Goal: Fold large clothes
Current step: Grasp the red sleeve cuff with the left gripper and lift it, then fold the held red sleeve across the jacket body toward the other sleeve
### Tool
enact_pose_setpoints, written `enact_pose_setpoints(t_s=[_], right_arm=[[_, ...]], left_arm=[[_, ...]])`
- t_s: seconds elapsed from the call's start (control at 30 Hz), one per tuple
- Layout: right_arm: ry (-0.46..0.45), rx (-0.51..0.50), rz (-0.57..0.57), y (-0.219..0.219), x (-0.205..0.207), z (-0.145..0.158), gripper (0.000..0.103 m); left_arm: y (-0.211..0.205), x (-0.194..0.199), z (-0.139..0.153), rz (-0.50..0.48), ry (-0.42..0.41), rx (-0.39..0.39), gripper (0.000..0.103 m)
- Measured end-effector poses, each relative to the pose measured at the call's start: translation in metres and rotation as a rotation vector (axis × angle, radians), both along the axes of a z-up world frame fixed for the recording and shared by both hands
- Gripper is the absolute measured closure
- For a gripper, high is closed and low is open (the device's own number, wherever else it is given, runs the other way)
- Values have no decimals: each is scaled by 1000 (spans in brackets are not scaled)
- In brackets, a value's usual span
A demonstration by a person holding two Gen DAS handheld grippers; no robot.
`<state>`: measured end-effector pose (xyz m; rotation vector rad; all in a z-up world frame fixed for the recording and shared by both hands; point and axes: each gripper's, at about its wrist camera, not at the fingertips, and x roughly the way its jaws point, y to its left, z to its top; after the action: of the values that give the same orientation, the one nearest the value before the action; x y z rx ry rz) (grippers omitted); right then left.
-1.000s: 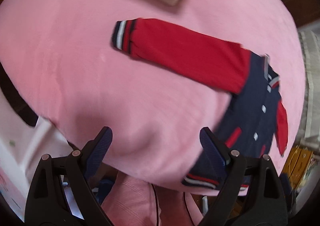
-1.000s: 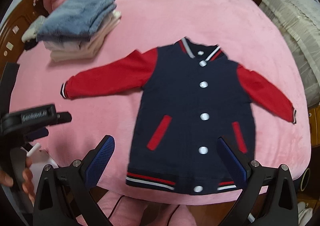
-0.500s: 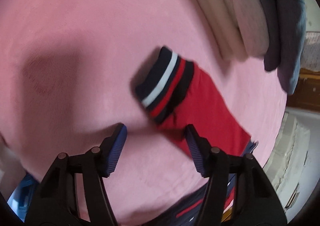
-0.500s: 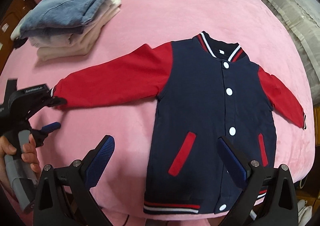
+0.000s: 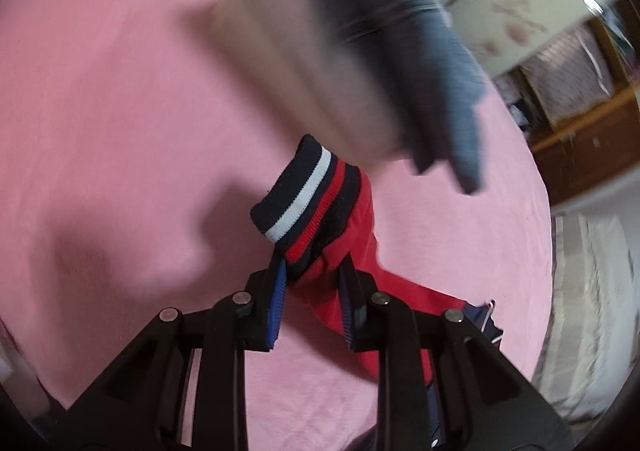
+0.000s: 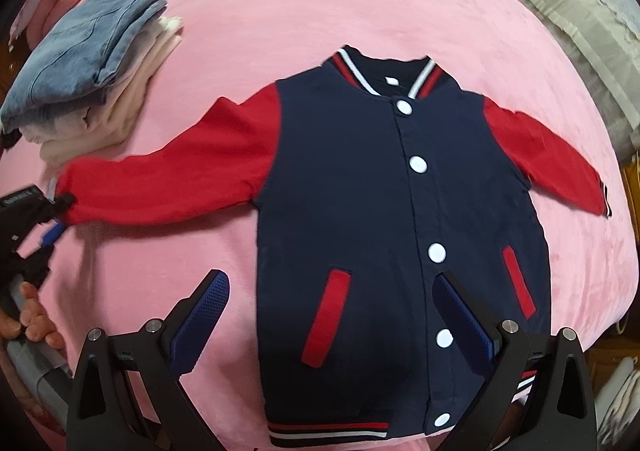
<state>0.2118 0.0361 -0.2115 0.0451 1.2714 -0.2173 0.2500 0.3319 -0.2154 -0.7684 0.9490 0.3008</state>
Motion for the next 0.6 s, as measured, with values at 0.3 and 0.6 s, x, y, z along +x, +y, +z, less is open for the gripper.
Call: enact_pose_setpoints(t_s=[0.3,0.6], right_arm=[[-35,50,-68,-63,-11,7,0],[-67,52,-101,-172,-17,31,0]], left_arm=[[-131,40,77,-208,-116,221,83],[-275,23,92,-377,-108,372,82]])
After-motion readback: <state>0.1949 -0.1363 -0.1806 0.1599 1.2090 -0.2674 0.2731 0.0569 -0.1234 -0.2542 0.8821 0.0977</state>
